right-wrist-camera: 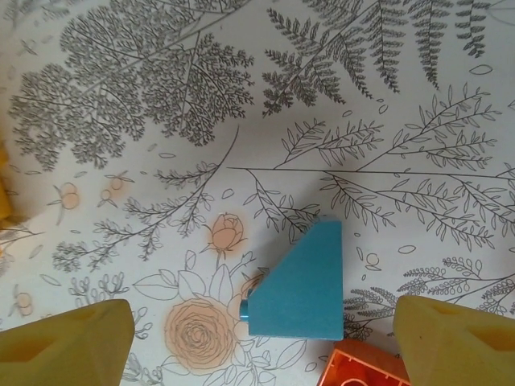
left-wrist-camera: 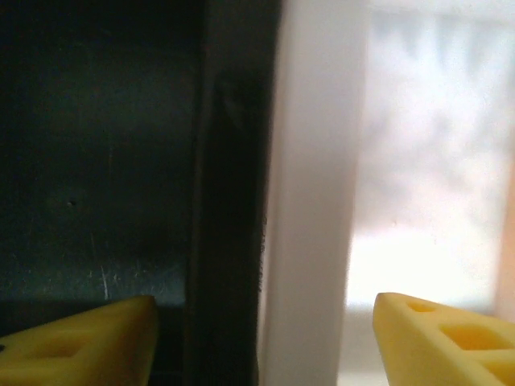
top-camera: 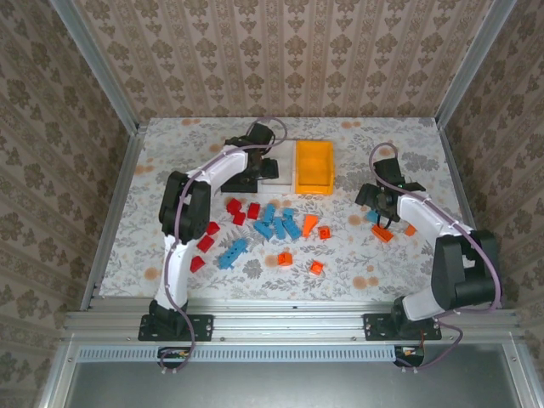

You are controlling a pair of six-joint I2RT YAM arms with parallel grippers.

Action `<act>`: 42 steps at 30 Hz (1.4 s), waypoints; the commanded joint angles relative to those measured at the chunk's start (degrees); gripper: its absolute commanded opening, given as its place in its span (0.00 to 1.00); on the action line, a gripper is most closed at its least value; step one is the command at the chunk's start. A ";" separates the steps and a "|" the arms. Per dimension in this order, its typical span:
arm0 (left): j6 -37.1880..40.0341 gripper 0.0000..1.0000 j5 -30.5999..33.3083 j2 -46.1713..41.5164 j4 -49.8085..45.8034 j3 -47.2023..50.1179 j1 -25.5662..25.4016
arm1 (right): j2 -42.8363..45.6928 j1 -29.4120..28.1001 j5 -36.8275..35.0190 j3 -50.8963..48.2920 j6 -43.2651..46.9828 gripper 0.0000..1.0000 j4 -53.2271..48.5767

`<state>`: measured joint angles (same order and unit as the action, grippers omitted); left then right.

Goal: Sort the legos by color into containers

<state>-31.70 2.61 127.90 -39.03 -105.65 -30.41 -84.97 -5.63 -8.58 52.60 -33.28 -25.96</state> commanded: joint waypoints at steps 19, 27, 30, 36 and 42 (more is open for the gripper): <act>-4.74 0.93 -11.70 -50.59 11.22 42.00 8.61 | -9.51 0.28 -0.56 3.24 0.59 0.42 0.29; -7.04 0.95 -16.51 -58.94 12.22 51.27 14.93 | -6.18 -2.84 -1.12 6.29 1.20 0.35 -1.13; -7.97 0.95 -17.93 -61.53 13.42 54.19 16.06 | -5.52 -5.83 -2.11 9.63 1.84 0.35 -2.53; -9.89 0.95 -20.05 -64.69 16.40 60.50 15.90 | -9.33 -12.72 -2.73 21.25 1.66 0.36 -4.44; -10.43 0.95 -23.22 -64.58 17.77 64.76 14.87 | -22.34 -14.72 -3.44 35.26 4.40 0.36 -7.88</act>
<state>-41.01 -17.76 63.90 -22.70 -41.87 -15.05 -101.08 -20.51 -10.33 83.55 -31.22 -29.04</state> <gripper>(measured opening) 0.951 0.359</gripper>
